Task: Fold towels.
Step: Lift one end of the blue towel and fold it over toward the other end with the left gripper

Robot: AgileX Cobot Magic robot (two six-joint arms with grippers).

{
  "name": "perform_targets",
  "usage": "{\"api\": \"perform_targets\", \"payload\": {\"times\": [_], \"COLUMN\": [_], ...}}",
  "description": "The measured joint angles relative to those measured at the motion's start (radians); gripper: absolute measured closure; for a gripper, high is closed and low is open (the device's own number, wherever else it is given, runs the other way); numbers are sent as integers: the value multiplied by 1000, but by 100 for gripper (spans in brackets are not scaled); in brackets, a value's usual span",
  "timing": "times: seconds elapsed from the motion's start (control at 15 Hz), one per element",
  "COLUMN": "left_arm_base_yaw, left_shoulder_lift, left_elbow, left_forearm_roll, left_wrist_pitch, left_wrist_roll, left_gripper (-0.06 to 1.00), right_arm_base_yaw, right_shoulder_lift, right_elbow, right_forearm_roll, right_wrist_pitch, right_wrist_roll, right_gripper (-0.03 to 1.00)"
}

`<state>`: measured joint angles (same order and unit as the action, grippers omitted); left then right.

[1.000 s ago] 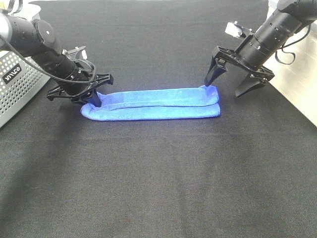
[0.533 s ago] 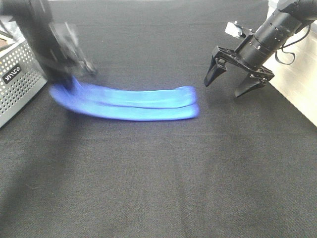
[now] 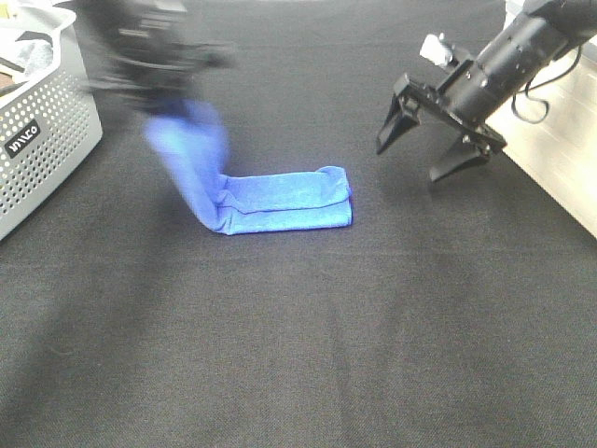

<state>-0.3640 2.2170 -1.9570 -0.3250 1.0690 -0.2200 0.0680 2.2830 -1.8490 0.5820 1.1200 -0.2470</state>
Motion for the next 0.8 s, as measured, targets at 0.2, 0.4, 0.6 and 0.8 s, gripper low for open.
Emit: {"api": "perform_targets", "payload": {"times": [0.2,0.4,0.6,0.8], "left_arm_base_yaw": [-116,-148,-166,-169], "left_shoulder_lift": [62,127,141,139], "left_elbow": [-1,-1,-1,-1], "left_forearm_roll": [-25,-49,-157,-183], "left_wrist_pitch": [-195,-288,-410,-458], "left_wrist_roll": [-76,-142,-149,-149], "left_gripper": [87,65,30,26], "right_arm_base_yaw": [0,0,0,0], "right_shoulder_lift": [-58,-86,-116,-119], "right_elbow": [0,0,0,0], "right_forearm_roll": [-8,-36,-63,-72], "right_wrist_pitch": [2,15,15,8], "right_wrist_roll": [0,28,59,79], "right_gripper": [8,8,8,8]}}
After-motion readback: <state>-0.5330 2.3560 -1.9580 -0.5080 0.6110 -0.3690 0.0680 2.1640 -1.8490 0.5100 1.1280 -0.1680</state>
